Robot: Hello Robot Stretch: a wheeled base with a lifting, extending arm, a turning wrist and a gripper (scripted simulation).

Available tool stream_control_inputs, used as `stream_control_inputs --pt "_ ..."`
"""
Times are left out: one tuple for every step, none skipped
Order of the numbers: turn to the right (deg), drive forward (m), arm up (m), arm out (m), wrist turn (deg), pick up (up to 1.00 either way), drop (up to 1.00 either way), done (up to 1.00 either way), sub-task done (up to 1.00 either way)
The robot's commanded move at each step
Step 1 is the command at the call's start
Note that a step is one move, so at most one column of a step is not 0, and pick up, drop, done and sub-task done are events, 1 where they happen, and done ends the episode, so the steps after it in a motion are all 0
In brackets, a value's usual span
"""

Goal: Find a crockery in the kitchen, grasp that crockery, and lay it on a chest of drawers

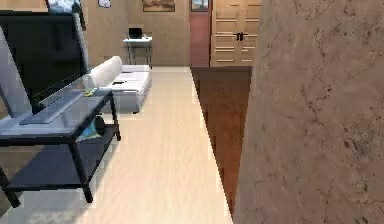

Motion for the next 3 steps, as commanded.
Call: stream_control_inputs --pt "0.0 1.0 0.0 0.0 0.0 0.0 0.0 0.0 0.0" --pt "15.0 0.0 0.0 0.0 0.0 0.0 0.0 0.0 0.0" --pt "0.0 0.2 0.0 0.0 0.0 0.0 0.0 0.0 0.0"
